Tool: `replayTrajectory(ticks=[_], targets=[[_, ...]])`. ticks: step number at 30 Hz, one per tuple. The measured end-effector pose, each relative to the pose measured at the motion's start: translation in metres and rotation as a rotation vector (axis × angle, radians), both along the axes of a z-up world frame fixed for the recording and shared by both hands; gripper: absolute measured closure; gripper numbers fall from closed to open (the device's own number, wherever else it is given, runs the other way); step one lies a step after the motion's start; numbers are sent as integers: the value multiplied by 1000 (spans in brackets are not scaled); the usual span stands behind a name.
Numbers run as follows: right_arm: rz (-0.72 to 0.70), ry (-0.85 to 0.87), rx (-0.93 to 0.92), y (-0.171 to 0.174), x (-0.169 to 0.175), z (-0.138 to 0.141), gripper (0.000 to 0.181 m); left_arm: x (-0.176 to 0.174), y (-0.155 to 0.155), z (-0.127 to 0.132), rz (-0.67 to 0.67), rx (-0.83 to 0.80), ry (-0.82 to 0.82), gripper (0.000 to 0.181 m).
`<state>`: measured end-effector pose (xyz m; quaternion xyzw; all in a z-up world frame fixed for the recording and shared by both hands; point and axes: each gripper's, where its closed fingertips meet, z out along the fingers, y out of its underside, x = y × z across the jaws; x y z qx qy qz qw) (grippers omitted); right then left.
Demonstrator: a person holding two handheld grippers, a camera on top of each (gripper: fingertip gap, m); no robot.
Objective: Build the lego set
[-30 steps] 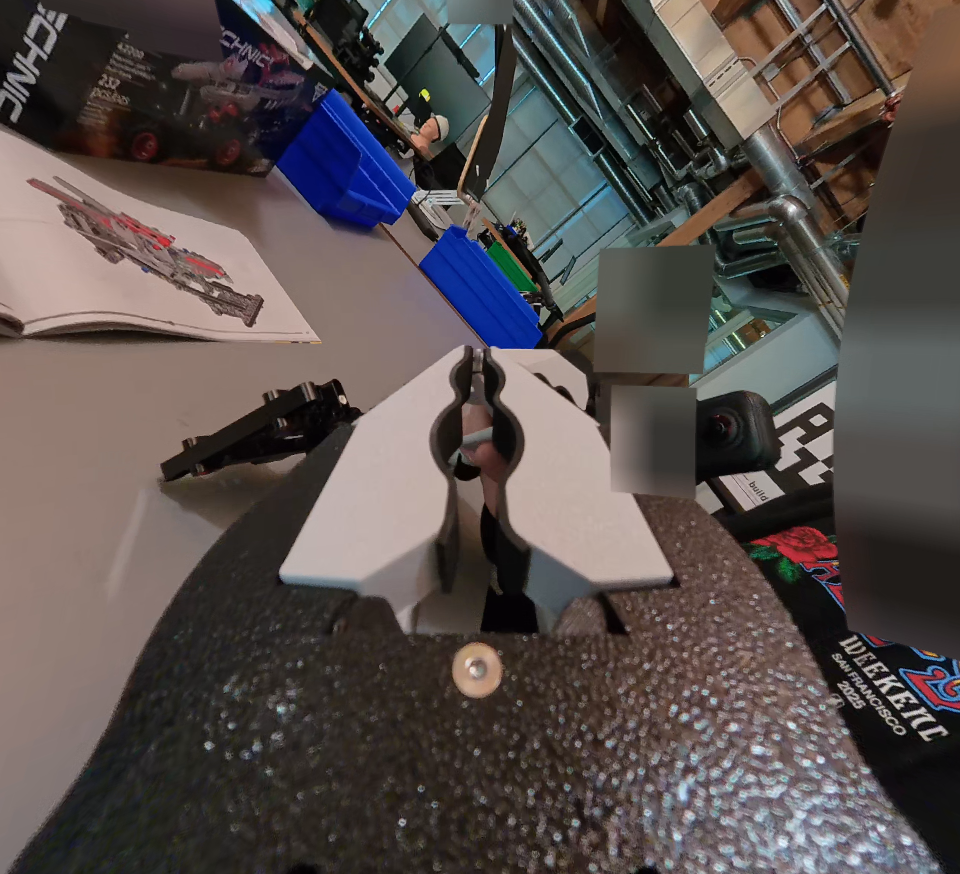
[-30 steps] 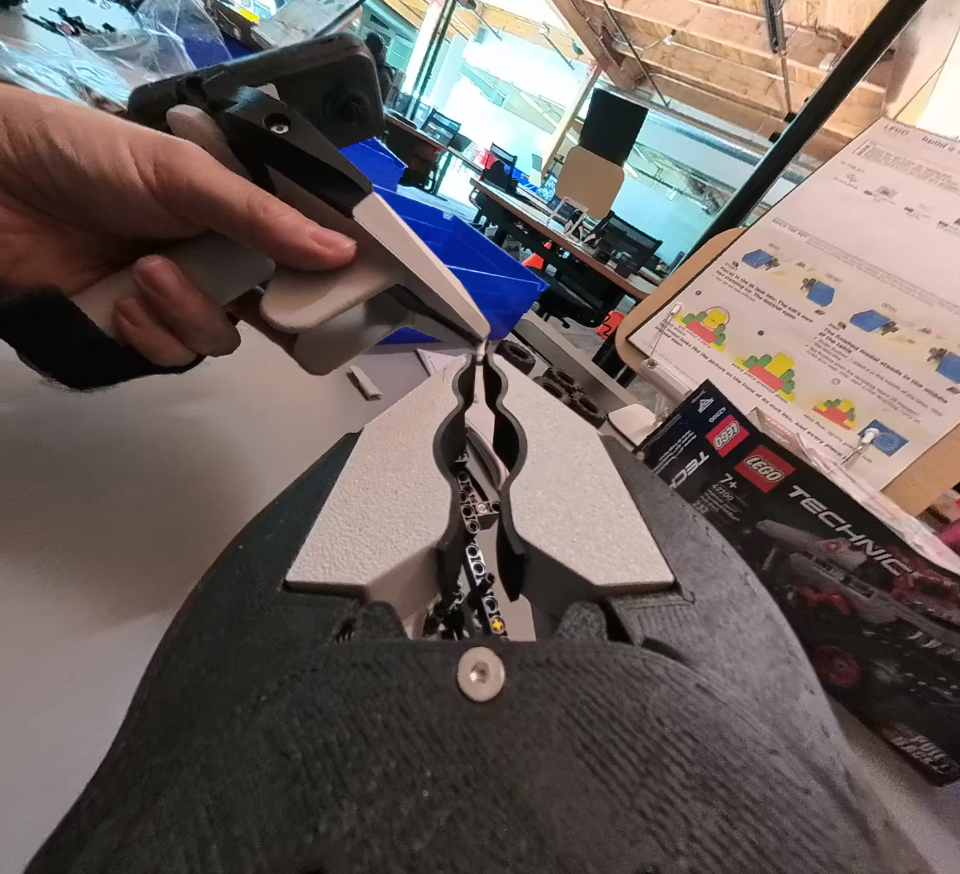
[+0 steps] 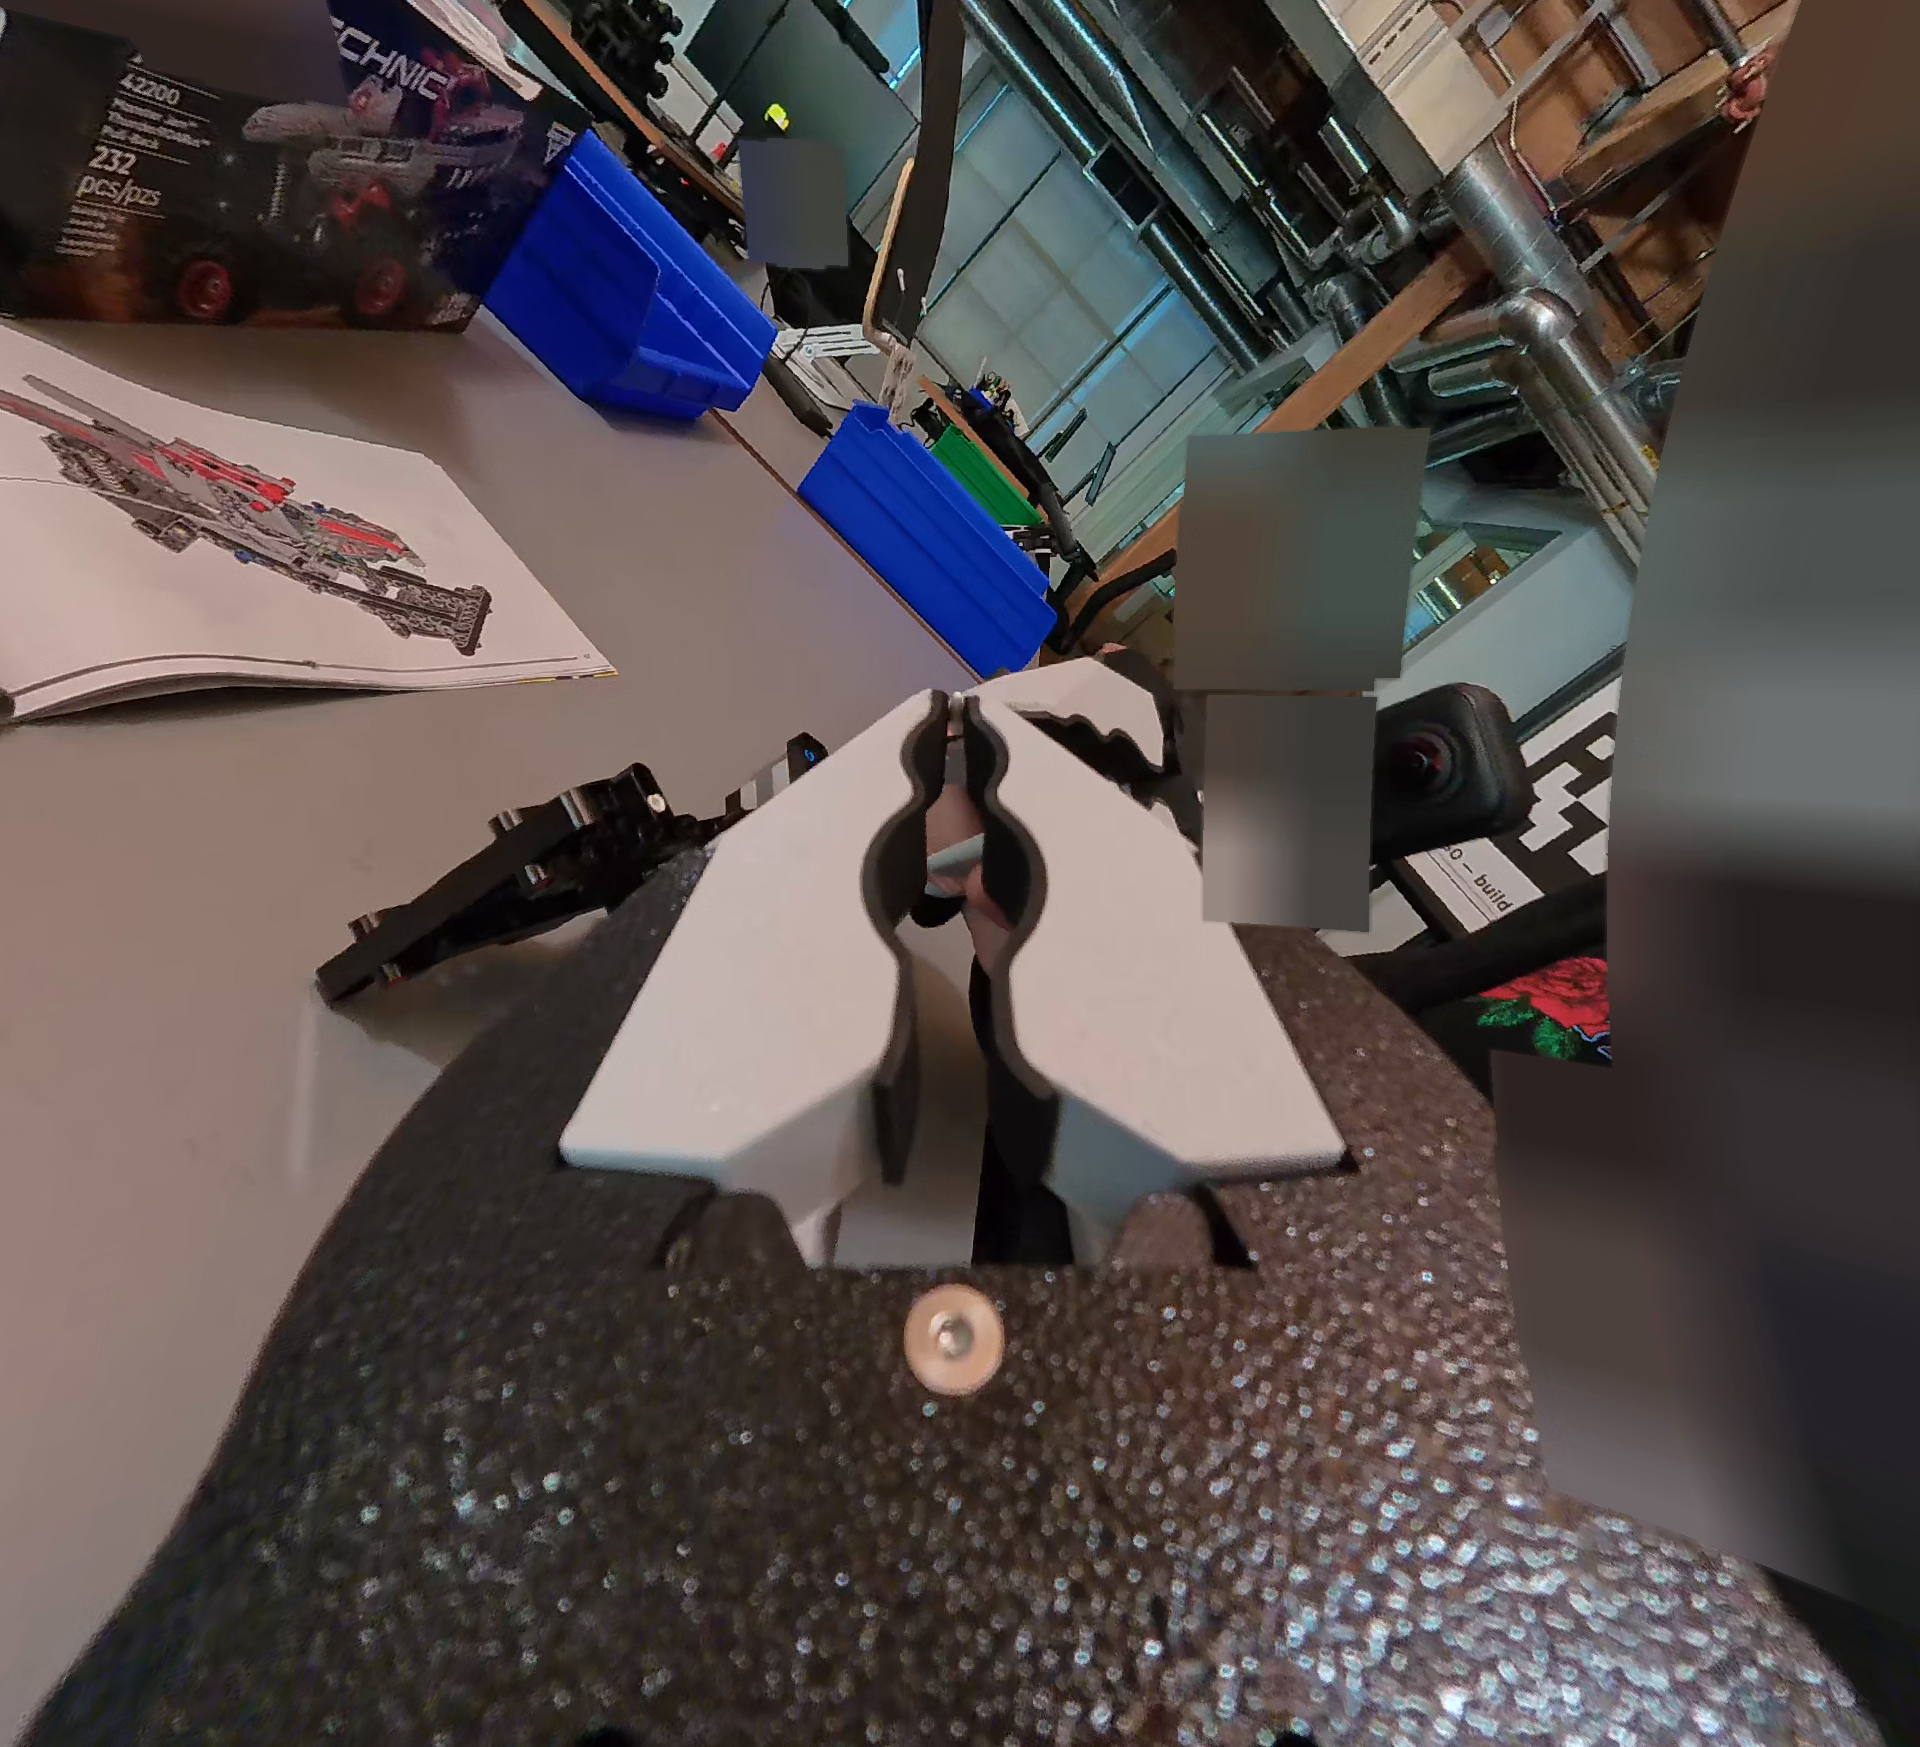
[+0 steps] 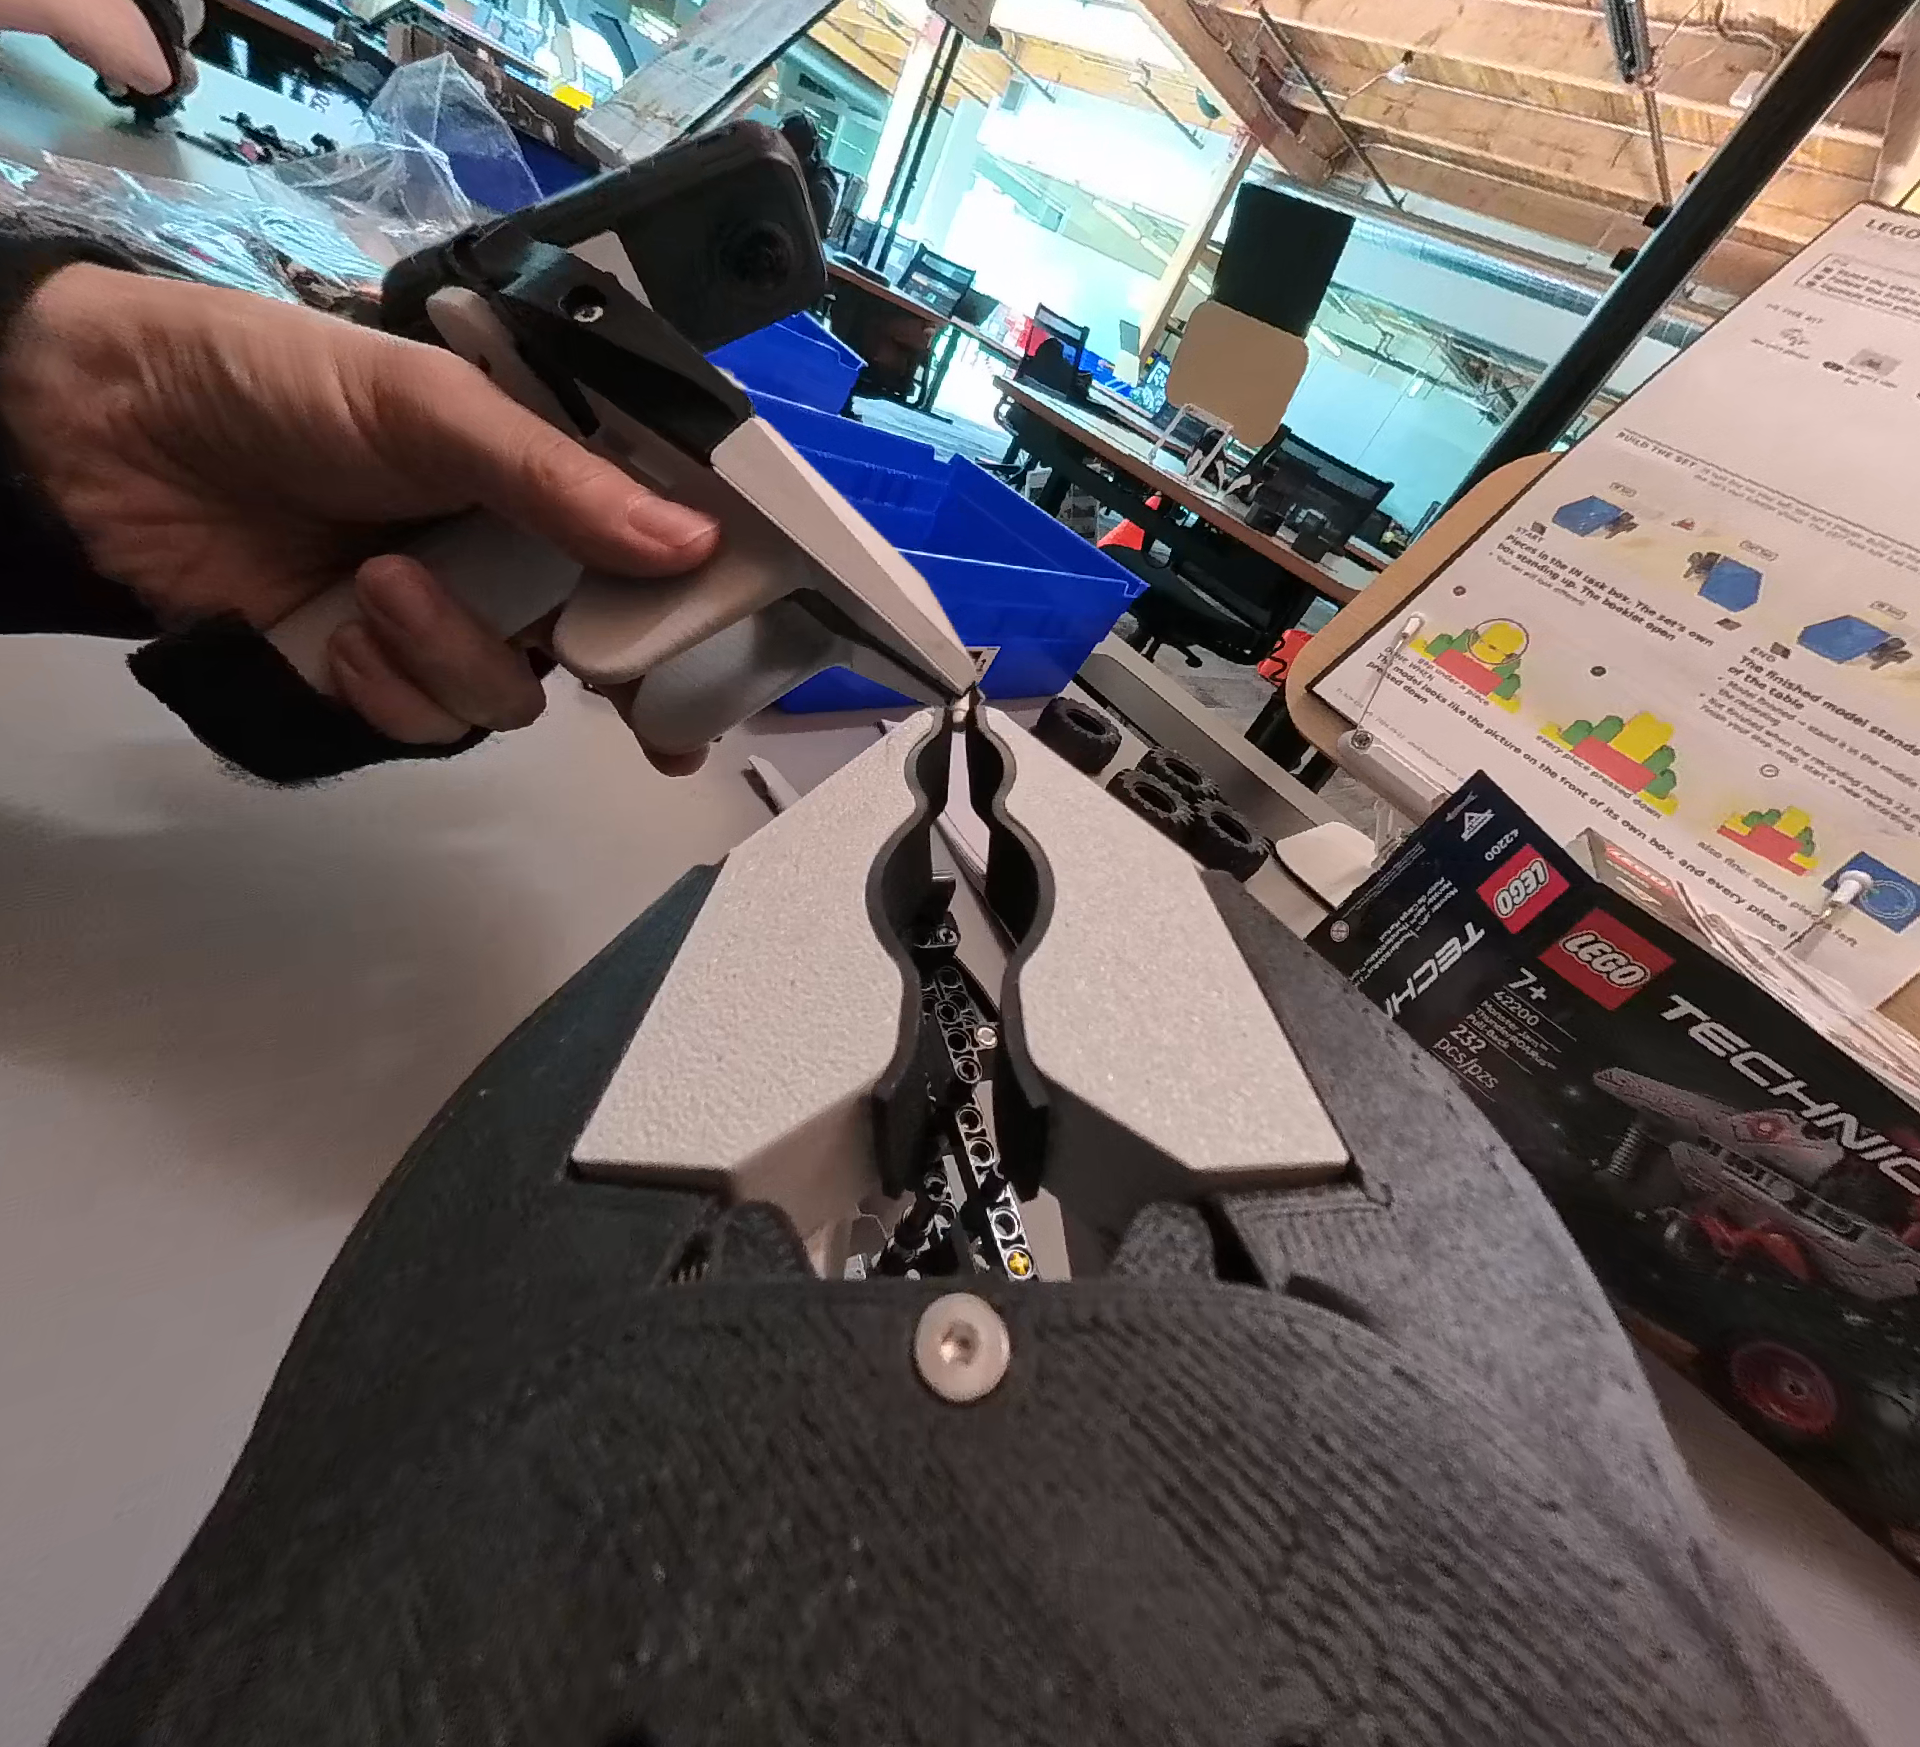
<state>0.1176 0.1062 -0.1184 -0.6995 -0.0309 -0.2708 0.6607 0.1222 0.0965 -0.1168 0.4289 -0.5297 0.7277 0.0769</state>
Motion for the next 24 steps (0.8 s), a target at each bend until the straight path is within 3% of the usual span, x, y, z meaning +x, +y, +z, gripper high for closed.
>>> replayTrajectory(ticks=[9, 14, 18, 24], targets=[[106, 18, -136, -3, -6, -13, 174, 0, 6, -5, -14, 100, -41, 181], [153, 172, -456, -5, -29, -63, 165, 9, 30, -48, -64, 278, 100, 181], [-48, -87, -744, -12, -8, -114, 148, 10, 34, -80, -164, 342, 237, 181], [-84, -354, -692, -6, -9, -115, 145, 7, 29, -100, -270, 390, 311, 181]])
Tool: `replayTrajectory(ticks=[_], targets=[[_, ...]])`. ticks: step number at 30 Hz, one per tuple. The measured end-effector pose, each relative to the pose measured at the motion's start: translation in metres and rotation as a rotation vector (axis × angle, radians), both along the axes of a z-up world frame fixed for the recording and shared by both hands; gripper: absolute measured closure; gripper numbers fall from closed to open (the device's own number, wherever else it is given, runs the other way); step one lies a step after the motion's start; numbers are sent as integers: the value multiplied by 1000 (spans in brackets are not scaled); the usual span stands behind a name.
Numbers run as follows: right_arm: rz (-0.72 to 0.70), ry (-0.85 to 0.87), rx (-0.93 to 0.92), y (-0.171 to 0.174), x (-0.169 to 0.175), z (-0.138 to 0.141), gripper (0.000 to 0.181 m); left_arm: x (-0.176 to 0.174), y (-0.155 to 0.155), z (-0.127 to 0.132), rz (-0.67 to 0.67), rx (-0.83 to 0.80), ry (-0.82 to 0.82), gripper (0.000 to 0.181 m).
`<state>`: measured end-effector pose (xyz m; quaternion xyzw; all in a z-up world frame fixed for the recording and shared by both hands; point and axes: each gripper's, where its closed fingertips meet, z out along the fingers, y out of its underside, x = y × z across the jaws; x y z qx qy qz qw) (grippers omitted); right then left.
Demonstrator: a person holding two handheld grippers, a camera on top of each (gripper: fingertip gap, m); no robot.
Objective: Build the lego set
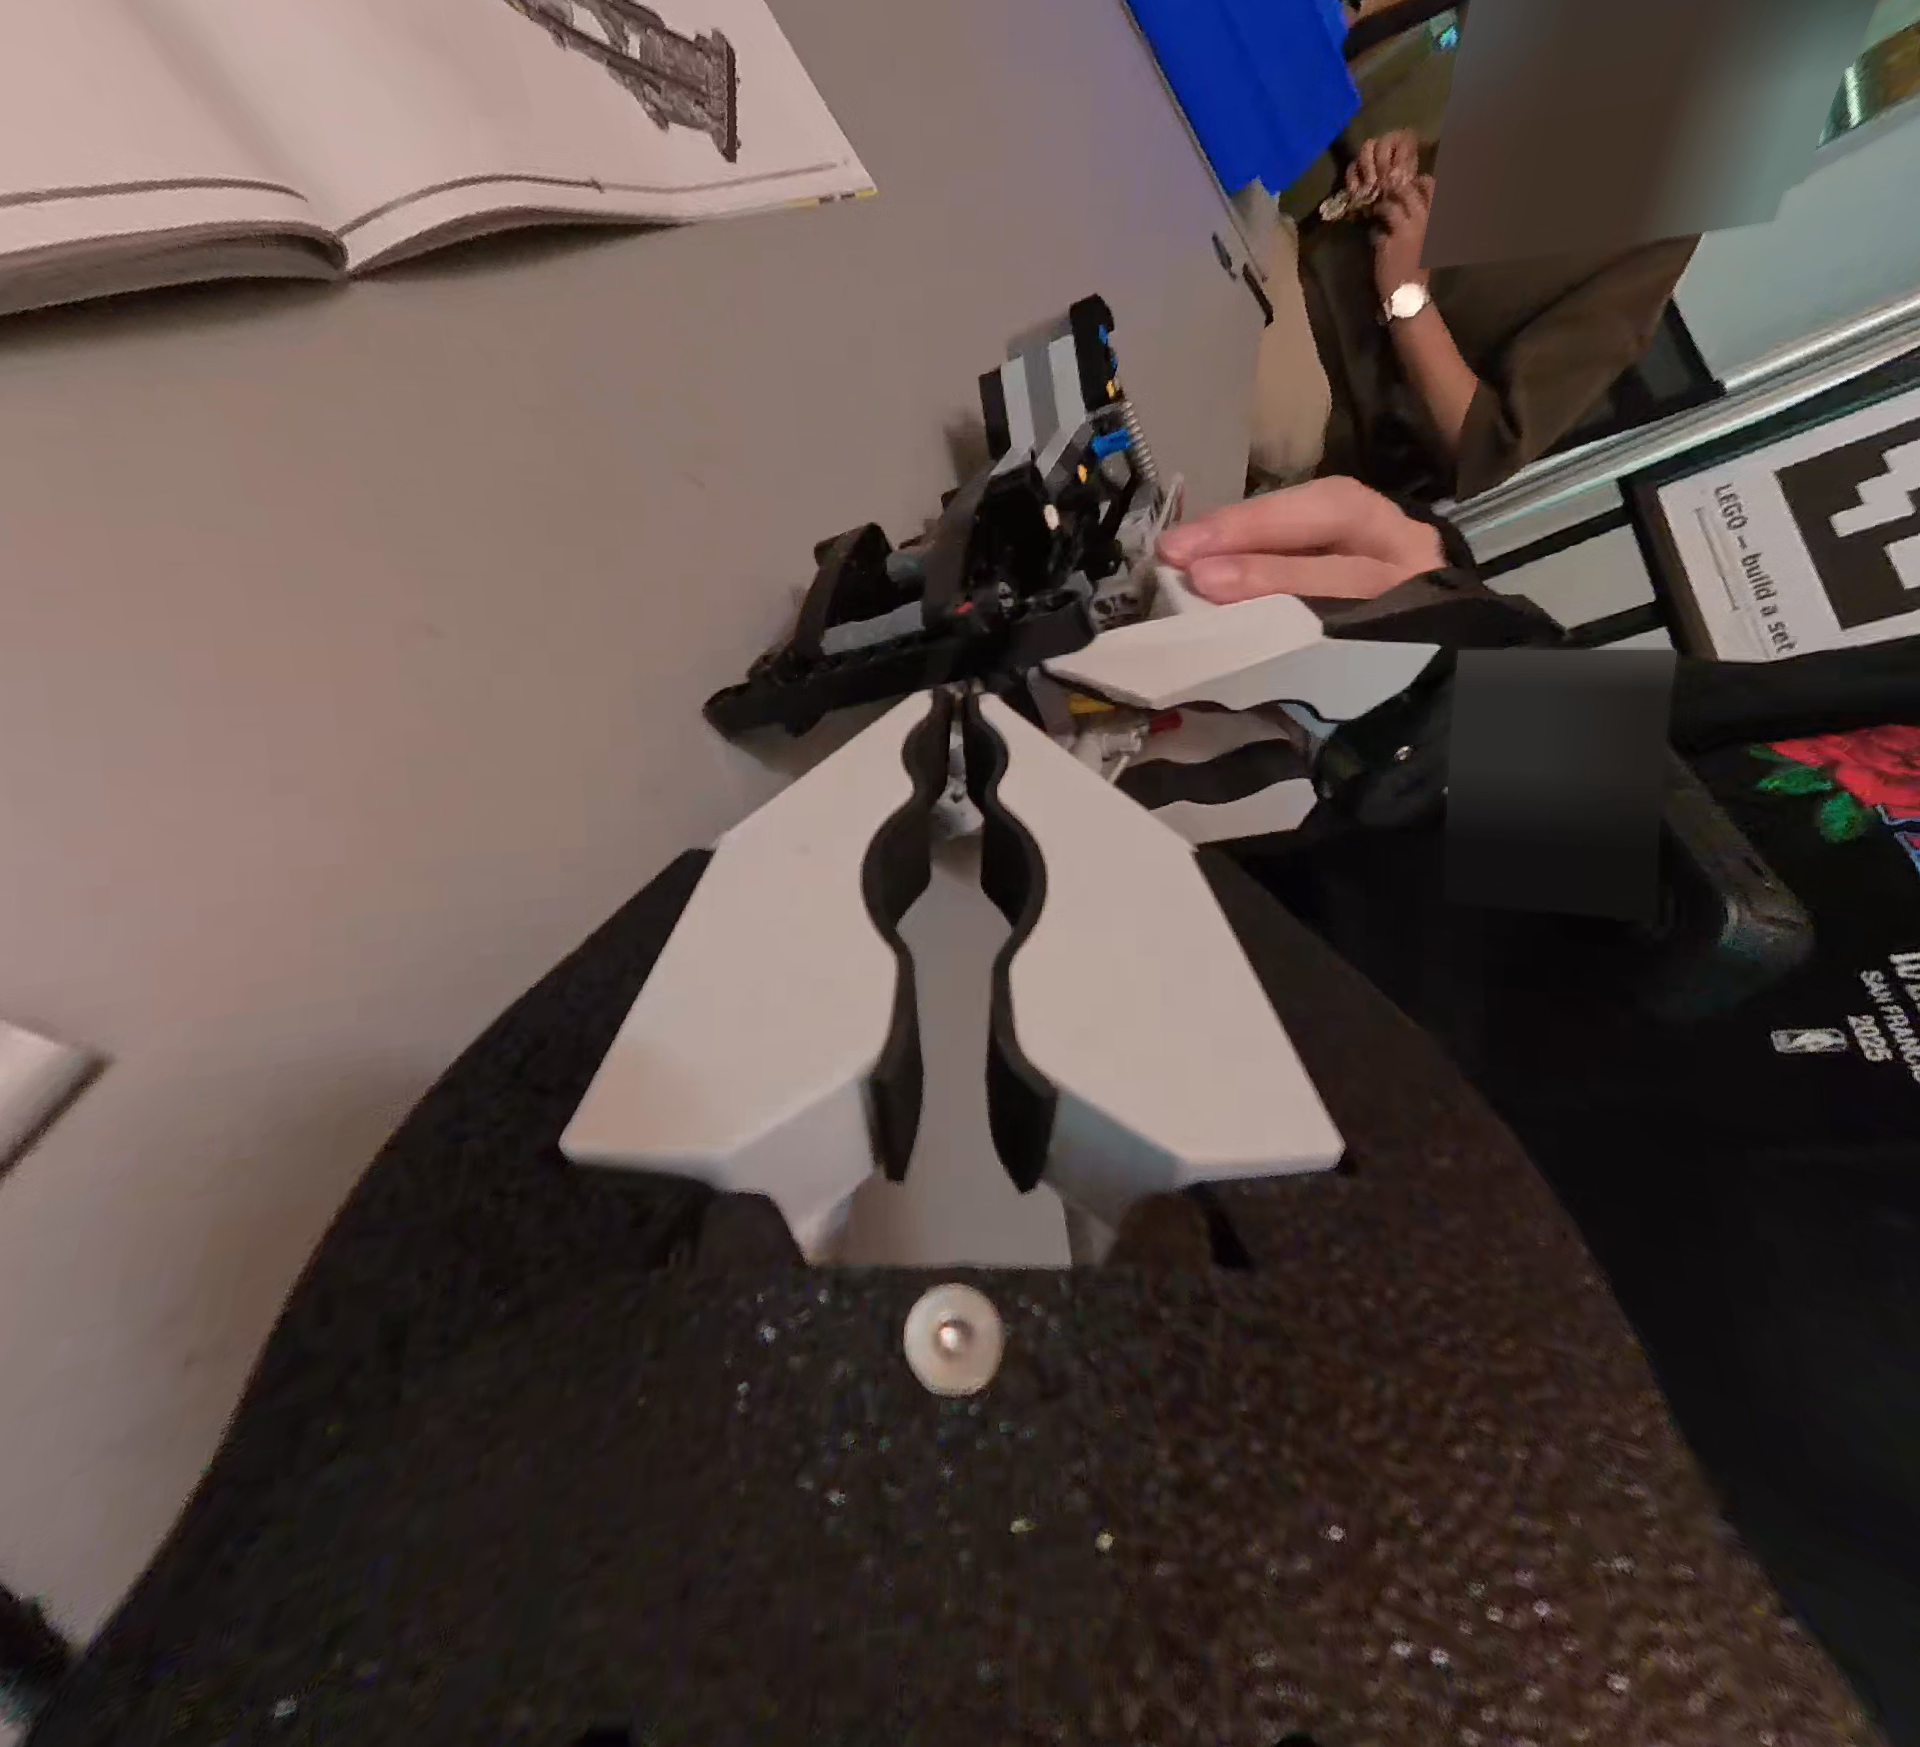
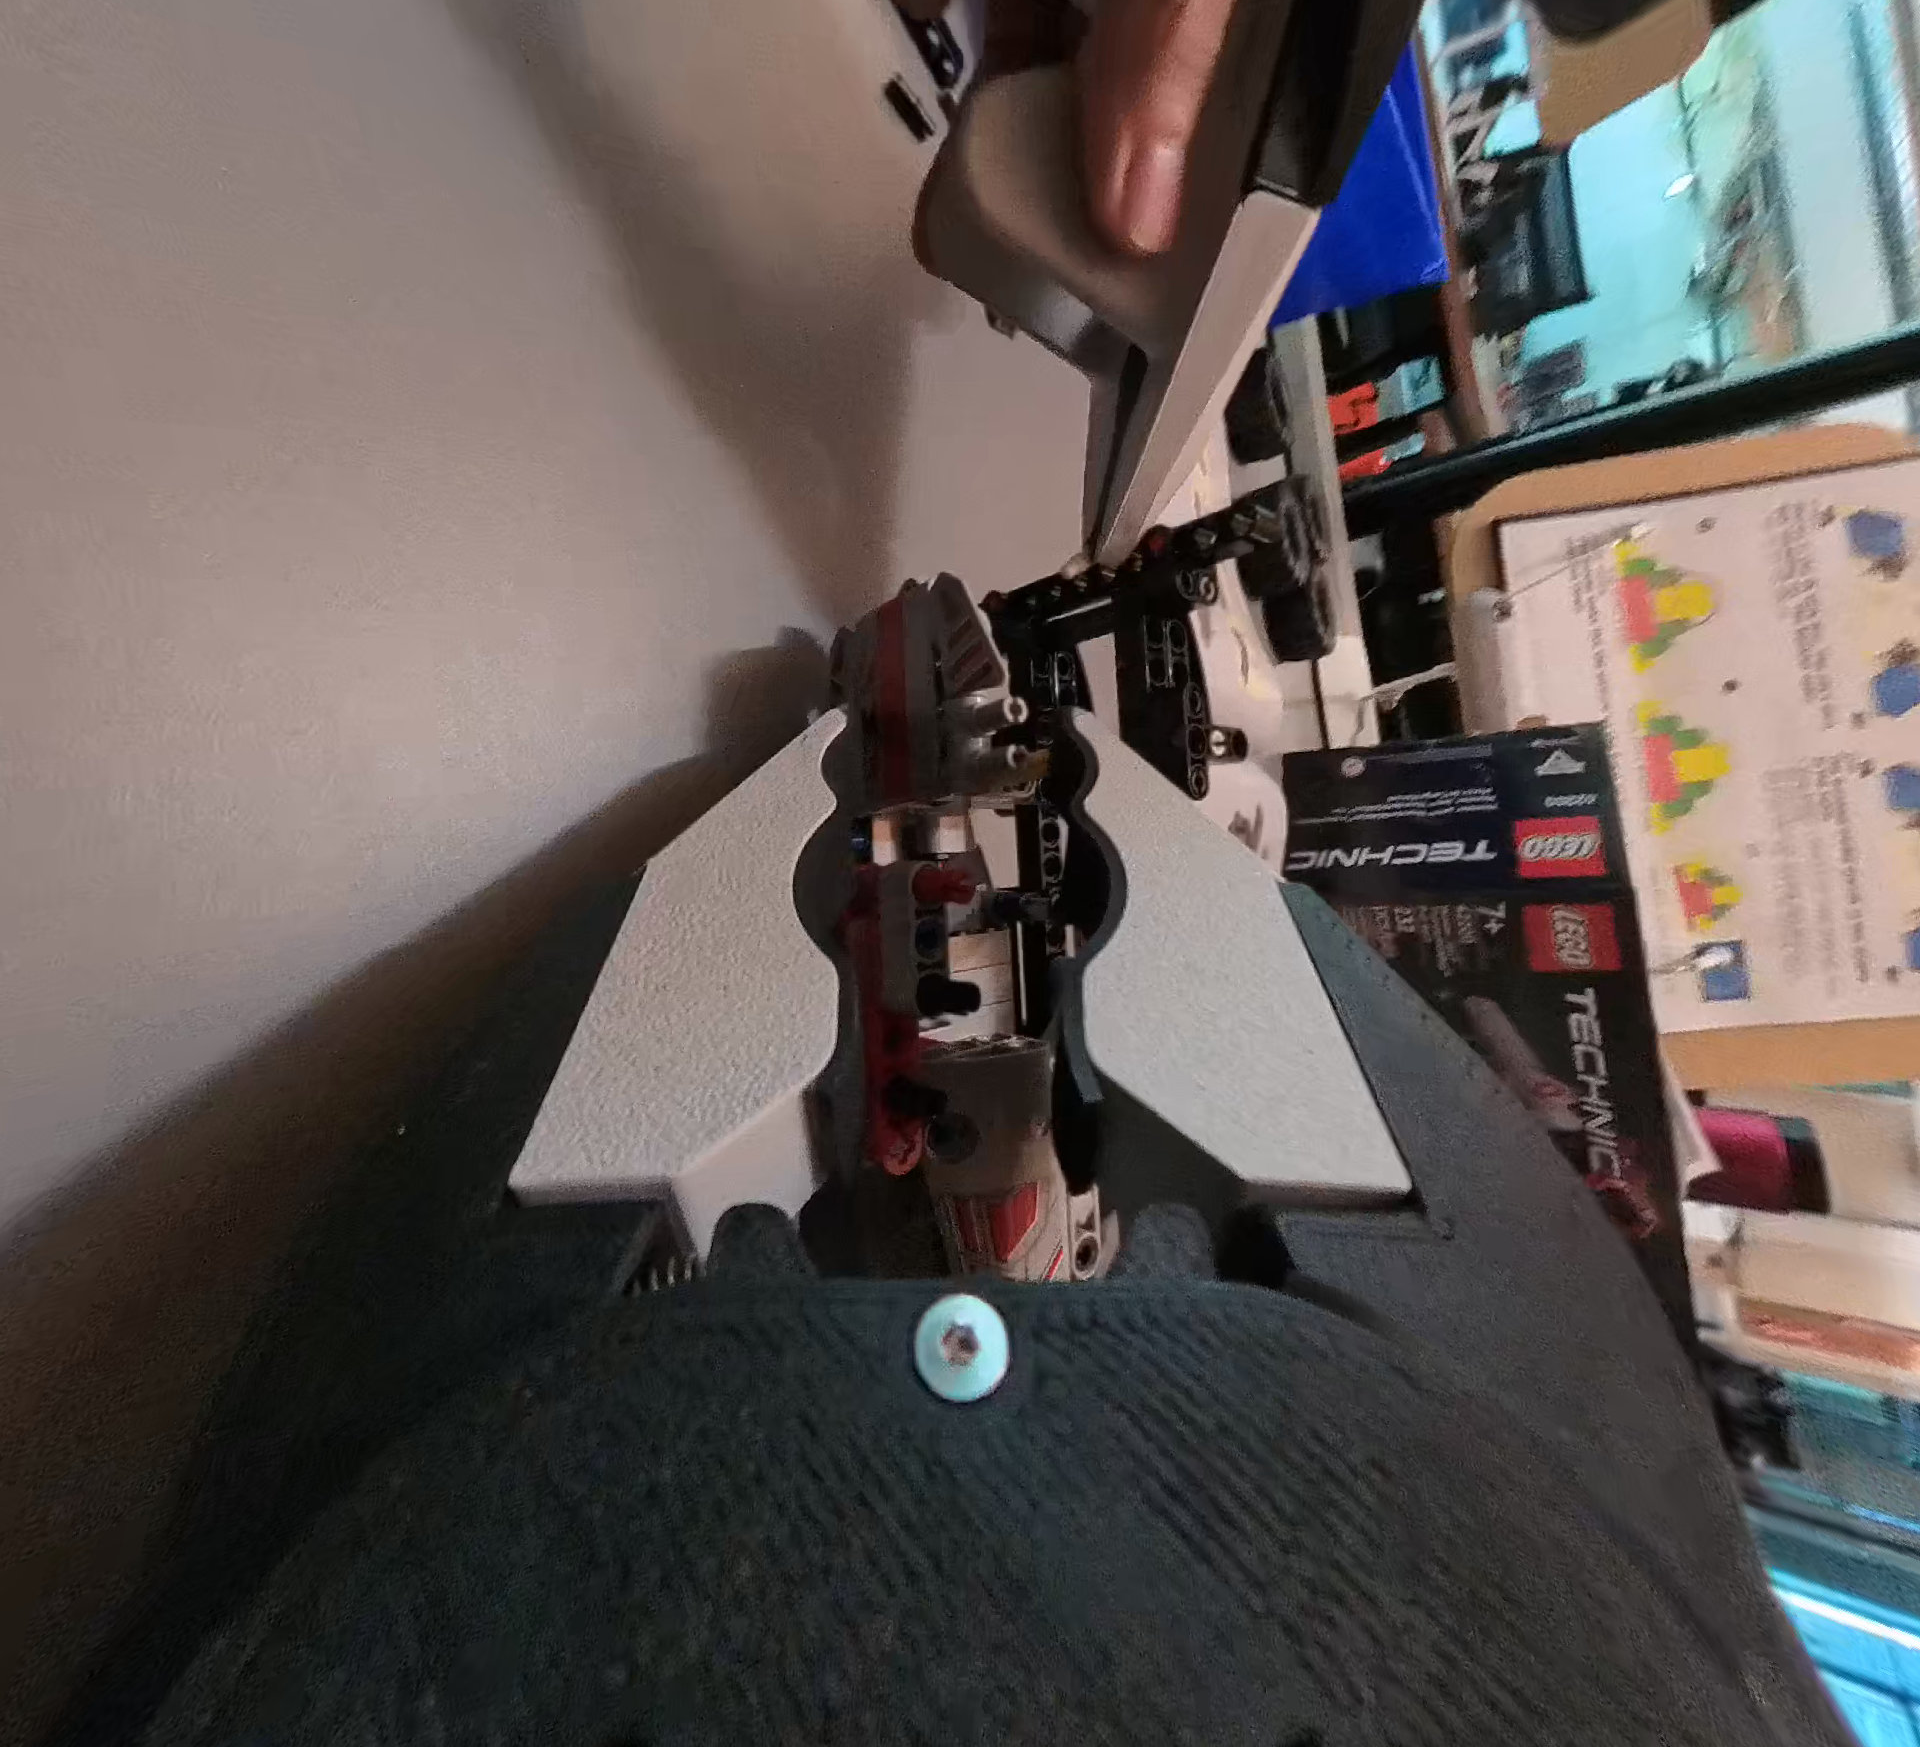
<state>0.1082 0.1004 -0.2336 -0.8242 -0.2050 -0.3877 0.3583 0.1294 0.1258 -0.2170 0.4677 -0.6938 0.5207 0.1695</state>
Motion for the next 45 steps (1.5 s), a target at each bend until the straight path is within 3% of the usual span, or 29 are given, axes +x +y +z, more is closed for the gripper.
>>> replayTrajectory(ticks=[5, 6, 8, 13, 25, 39, 42, 45], targets=[[47, -43, 49, -6, -11, 3, 146, -17, -7, -2, -69, 7, 3, 181], [51, -61, 56, -7, -13, 4, 155, -20, -10, -2, -73, 7, -5, 181], [56, -113, 61, -9, -17, 4, 144, -28, -16, -1, -89, 1, -7, 181], [82, -264, 75, -9, -28, 4, 143, -37, -20, -9, -105, 80, -18, 181], [179, -345, 115, -12, -35, 6, 144, -50, -23, -23, -208, 36, 154, 181], [235, -176, 204, -1, -44, 21, 145, -54, -19, -22, -266, -62, 297, 181], [262, -78, 233, 4, -47, 23, 152, -58, -20, -19, -292, -97, 325, 181], [292, -88, 225, 6, -47, 17, 157, -55, -17, -19, -294, -109, 334, 181]])
